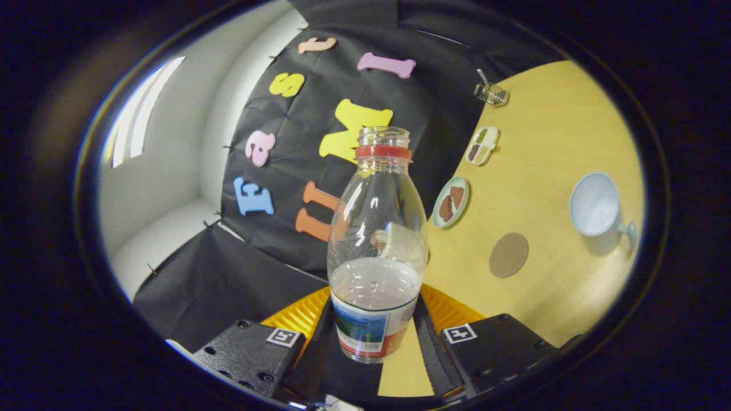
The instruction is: Take the bottle from table, then pour the juice into the cup, finally place the bottle on the coaster
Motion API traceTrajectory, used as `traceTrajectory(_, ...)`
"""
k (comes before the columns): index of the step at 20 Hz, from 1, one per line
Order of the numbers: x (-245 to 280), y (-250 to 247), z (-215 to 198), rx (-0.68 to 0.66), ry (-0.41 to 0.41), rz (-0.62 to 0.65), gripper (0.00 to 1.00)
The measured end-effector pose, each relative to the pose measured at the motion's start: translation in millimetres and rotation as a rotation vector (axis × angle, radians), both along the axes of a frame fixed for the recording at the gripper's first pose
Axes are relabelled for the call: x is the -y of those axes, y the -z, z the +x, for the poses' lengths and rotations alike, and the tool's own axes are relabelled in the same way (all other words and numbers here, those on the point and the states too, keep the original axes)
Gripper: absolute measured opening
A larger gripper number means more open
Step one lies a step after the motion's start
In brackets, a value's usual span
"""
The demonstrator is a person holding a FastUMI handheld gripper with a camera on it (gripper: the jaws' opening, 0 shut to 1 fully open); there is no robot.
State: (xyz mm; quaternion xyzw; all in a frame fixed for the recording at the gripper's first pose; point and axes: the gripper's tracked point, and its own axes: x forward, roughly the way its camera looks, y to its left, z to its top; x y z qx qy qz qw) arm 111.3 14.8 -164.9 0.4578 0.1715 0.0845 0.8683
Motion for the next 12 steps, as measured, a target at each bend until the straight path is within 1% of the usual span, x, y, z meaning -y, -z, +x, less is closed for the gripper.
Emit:
traceTrajectory(2, 9.2, 4.9, -8.1, 0.004, -0.018, -0.129, 0.76)
traceTrajectory(4, 22.5, 8.3, -14.4, 0.012, -0.020, -0.296, 0.76)
traceTrajectory(7, 49.6, 10.6, -14.8, 0.001, 0.037, -0.559, 0.77)
traceTrajectory(9, 57.3, 0.4, -20.6, 0.021, 0.059, -0.715, 0.77)
traceTrajectory(10, 59.9, -6.2, -21.8, 0.035, 0.070, -0.784, 0.77)
traceTrajectory(12, 62.2, -18.4, -20.6, 0.067, 0.091, -0.864, 0.77)
